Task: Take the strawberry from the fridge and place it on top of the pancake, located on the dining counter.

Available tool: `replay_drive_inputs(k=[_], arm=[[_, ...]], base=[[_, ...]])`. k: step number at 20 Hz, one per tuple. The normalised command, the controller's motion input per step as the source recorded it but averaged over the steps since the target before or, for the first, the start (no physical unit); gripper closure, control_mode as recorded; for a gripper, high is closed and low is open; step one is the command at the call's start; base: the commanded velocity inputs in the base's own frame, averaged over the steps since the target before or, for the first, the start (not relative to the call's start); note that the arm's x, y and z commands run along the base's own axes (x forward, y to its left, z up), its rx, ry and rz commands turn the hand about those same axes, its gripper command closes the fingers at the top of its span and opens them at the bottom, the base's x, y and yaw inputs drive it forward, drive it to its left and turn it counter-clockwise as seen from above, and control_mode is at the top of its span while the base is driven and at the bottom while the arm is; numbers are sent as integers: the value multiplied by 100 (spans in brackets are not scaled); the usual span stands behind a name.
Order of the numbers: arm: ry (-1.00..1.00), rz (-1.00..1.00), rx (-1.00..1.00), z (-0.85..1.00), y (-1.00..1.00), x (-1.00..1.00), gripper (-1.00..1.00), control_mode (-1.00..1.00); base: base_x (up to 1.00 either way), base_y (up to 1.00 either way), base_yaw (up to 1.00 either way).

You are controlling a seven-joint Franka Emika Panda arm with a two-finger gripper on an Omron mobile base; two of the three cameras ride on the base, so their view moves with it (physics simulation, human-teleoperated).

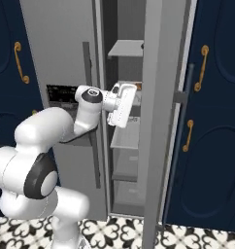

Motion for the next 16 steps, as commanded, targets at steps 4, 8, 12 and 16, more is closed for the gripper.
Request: replay_drive_inputs(k=[4,8,12,16], arm=[[3,-4,7,2,-78,2,-100,-100],[2,-4,22,8,-37,5,-100,-100],[-4,0,12,12,63,0,-100,-100],[-1,0,29,-28,100,3,-100,-100]], base=[[0,0,0],[0,0,0],[0,0,0],[0,0,0]])
